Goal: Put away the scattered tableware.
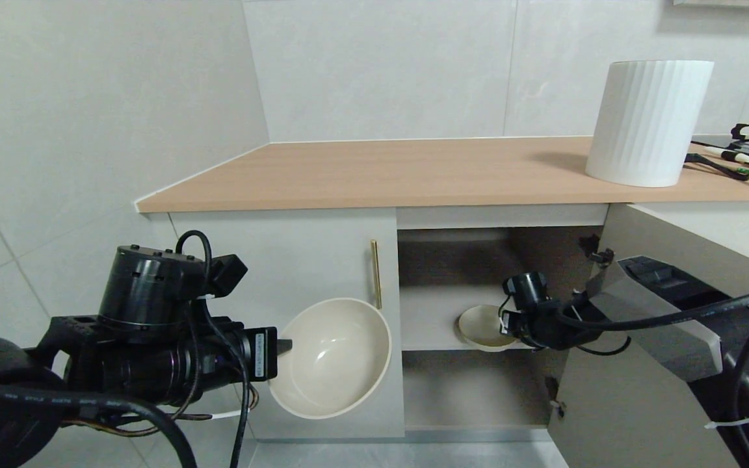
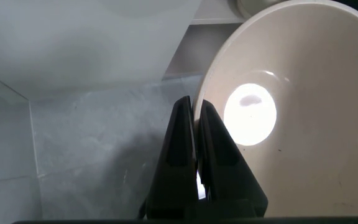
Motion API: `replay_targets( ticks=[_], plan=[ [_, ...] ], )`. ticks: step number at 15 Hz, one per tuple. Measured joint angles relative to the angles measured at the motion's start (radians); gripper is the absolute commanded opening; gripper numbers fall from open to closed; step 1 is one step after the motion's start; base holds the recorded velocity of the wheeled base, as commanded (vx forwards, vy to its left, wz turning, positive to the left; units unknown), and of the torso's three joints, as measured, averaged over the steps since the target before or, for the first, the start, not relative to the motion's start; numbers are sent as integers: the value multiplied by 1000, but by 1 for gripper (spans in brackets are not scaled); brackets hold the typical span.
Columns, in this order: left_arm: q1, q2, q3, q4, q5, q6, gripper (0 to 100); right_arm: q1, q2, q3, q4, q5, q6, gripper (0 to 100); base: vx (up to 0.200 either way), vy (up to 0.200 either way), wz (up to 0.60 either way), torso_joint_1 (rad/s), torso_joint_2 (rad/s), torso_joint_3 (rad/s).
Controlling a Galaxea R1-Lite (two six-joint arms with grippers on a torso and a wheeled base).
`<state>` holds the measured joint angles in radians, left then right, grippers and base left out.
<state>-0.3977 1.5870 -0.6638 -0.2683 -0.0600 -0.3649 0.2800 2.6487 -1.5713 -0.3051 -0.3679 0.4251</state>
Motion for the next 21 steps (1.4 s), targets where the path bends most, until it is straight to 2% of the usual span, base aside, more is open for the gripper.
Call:
replay_targets(
  ticks=[9,16,17,21],
  plan=[
    [-6,10,-1,0,0,0,0,-11,72,-146,3,-3,43,0,0,0,0,0,0,0],
    [-6,13,-2,0,0,0,0,-15,100,-192,3,-24,44,0,0,0,0,0,0,0],
    [-6,13,-2,0,0,0,0,-16,102,-195,3,-24,44,100,0,0,0,0,0,0],
    [-8,14,-2,0,0,0,0,-15,100,-198,3,-31,70,100,0,0,0,0,0,0]
  ],
)
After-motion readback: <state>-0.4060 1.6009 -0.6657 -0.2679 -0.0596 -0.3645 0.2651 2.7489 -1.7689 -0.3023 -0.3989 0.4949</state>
